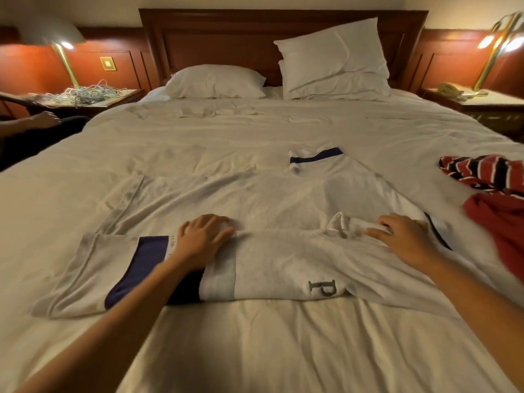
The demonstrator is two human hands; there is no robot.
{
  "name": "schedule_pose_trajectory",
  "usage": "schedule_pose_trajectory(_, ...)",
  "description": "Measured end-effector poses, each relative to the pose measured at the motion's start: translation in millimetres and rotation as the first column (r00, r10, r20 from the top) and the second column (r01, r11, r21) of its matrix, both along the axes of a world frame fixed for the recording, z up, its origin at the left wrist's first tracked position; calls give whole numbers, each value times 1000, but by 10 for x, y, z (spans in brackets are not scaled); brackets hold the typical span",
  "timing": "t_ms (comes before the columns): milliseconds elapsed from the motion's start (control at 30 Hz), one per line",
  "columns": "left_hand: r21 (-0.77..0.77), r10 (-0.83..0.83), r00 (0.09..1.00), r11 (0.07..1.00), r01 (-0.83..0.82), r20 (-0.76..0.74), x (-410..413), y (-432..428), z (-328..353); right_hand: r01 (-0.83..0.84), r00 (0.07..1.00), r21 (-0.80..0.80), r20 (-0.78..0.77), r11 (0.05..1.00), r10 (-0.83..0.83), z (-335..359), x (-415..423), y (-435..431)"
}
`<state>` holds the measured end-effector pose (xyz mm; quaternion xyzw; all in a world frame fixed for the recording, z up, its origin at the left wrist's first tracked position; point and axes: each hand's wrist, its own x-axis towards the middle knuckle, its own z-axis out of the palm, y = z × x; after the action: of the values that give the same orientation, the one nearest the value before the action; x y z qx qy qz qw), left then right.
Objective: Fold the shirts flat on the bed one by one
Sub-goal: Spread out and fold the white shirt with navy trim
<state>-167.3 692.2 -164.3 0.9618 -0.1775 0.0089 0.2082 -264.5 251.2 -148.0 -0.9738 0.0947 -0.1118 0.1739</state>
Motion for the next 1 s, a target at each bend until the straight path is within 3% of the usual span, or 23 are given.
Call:
schedule_pose_trajectory(100, -33, -58, 998, 998, 59, 18, -50, -432, -137, -58, 997, 116, -36, 992, 63, 259, 149, -97)
schedule_pose_trajectory(233, -10, -46, 997, 999, 46, 59, 8, -427, -246, -92, 994, 58, 66, 994, 88, 625, 583, -154)
schedule_pose_trajectory(333, 7, -46, 996, 999, 46, 73, 47, -416, -289, 13, 996, -43, 91, 999, -9, 625, 702, -122)
schedule_pose_trajectory(500, 31, -39, 997, 999, 37, 65, 80, -409, -319, 235, 971, 116, -60, 965, -230, 218, 7, -152)
schedule_pose_trajectory(667, 52, -40, 998, 998, 38, 48, 81, -408, -318, 413, 910, 98, -2, 905, -415, -38, -891, -260)
schedule_pose_trajectory(867, 151, -10, 999, 988, 15, -34, 77, -368, -301, 275, 959, 167, 27, 947, -283, 19, -1091, -465)
schedule_pose_trajectory(933, 148, 7, 999, 989, -1, -39, 65, -323, -299, 218, 975, 157, -84, 963, -207, 142, -1072, -652)
schedule_pose_trajectory(1000, 148, 28, 998, 989, -20, -54, 45, -300, -289, 149, 958, 0, -247, 989, -145, 250, -1031, -808)
